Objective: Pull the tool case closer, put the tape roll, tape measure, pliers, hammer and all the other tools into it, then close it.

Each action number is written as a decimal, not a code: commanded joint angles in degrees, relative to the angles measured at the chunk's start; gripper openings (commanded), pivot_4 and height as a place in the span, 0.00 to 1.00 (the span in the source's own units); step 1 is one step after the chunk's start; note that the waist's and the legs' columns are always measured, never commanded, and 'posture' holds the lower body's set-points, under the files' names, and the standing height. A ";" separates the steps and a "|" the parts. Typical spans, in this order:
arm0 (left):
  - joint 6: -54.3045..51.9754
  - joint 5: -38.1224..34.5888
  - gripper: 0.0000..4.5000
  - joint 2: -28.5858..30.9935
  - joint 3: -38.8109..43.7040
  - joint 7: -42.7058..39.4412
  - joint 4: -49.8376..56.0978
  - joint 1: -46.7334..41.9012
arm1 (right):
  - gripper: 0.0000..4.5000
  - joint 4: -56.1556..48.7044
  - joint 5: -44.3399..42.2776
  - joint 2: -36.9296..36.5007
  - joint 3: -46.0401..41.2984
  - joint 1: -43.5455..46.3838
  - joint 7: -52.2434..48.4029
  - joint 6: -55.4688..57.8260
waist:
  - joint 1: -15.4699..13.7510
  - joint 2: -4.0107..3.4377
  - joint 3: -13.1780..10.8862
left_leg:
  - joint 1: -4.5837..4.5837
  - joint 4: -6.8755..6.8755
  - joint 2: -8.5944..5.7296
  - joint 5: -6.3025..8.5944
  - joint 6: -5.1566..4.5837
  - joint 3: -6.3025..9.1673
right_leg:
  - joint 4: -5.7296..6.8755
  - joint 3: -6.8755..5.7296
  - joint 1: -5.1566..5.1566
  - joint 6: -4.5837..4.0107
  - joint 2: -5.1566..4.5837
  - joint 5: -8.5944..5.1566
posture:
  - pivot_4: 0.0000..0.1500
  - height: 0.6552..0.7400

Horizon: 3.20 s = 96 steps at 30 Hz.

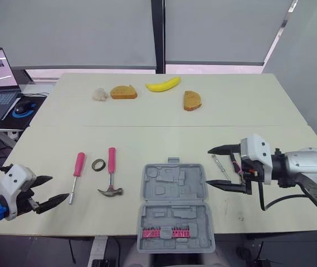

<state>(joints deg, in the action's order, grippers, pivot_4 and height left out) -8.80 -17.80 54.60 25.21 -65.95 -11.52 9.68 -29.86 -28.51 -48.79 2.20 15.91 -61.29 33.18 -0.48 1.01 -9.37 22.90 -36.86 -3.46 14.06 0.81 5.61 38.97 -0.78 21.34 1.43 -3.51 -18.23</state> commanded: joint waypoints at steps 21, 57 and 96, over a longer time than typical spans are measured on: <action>20.07 14.02 0.67 0.26 -23.65 -11.00 -31.45 -33.18 | 1.00 -4.37 5.54 6.63 12.13 5.67 7.87 2.64 | 0.92 0.01 0.00 | 0.02 -0.02 0.05 -0.01 0.00 0.00 | 0.18 0.07 0.01 0.00 0.27 0.09 | 1.00 1.00; 22.36 25.05 0.01 -5.35 -31.24 -0.88 -49.27 -45.54 | 1.00 -6.42 6.28 8.25 14.10 3.87 9.04 3.83 | 2.16 0.05 0.01 | -0.02 -0.14 0.05 -0.04 0.03 0.08 | 0.68 0.08 0.09 0.02 0.36 0.08 | 1.00 1.00; -26.97 3.83 0.01 -19.51 -36.65 7.09 10.34 -31.04 | 1.00 -11.91 6.83 6.31 12.24 -0.65 18.22 14.82 | 2.08 0.16 -0.03 | 0.00 -0.14 0.06 -0.06 0.06 0.09 | 0.54 0.17 0.01 -0.01 0.36 0.07 | 1.00 1.00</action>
<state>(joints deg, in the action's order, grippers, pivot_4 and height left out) -37.09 -14.38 35.21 -11.08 -59.24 -0.96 -20.71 -39.76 -21.50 -42.35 14.80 14.95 -43.37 48.21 1.60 1.17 -9.41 22.90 -37.00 -3.40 14.00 0.87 5.71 39.51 -0.61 21.35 1.42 -3.15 -18.17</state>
